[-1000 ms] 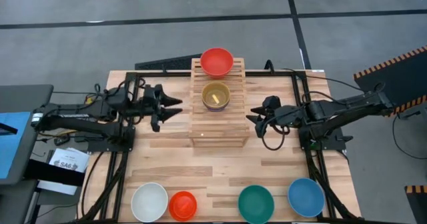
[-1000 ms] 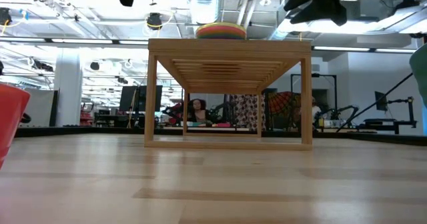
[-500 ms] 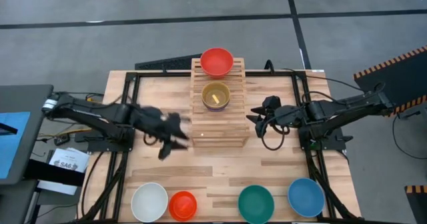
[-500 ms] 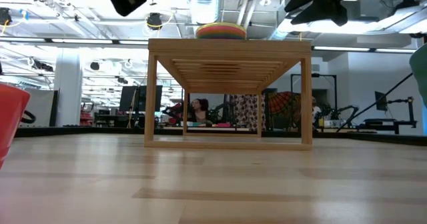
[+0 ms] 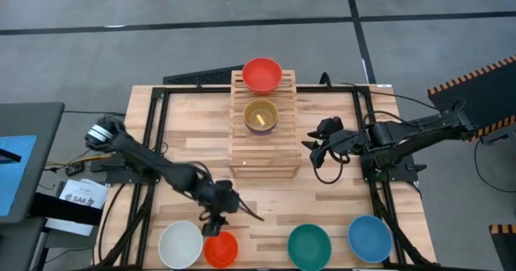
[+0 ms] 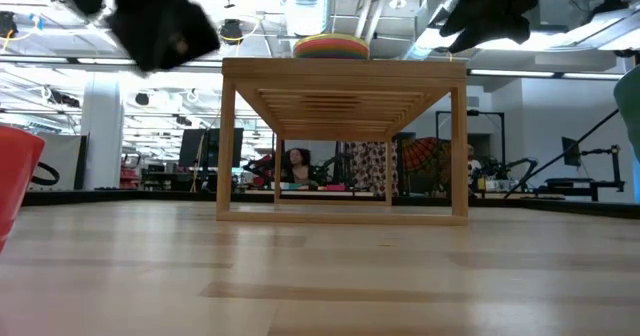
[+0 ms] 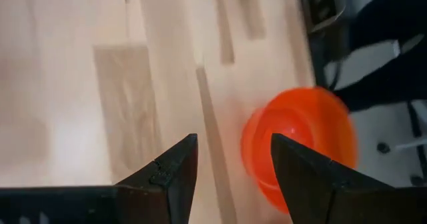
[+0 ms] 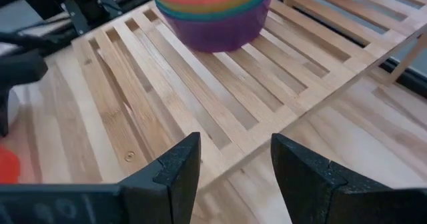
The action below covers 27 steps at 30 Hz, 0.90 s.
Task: Place and stack bowls onto a shelf
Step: Stack the small orange bowl on top of the small yellow bowl on the shelf
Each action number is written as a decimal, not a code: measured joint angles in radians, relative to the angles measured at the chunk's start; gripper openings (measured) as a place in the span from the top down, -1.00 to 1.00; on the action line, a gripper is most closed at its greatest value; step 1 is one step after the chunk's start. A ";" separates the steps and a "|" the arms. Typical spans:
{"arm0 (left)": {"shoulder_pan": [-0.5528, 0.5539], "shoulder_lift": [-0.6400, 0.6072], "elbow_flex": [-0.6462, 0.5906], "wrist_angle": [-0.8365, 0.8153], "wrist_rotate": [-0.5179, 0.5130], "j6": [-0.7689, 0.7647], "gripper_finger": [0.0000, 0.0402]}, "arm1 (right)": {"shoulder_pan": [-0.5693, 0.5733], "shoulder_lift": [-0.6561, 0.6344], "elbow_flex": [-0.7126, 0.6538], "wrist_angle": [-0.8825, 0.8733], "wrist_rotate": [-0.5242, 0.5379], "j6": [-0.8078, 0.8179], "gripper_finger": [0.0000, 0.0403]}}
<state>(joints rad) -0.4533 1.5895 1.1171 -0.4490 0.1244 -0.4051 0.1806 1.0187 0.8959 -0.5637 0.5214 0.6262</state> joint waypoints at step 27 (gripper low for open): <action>-0.142 0.180 -0.003 -0.009 -0.148 -0.023 0.14 | 0.000 0.000 0.000 -0.011 0.007 -0.077 -0.03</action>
<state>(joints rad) -0.5950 1.7699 1.1141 -0.4584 -0.0232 -0.4276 0.1806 1.0188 0.8959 -0.5751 0.5282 0.5495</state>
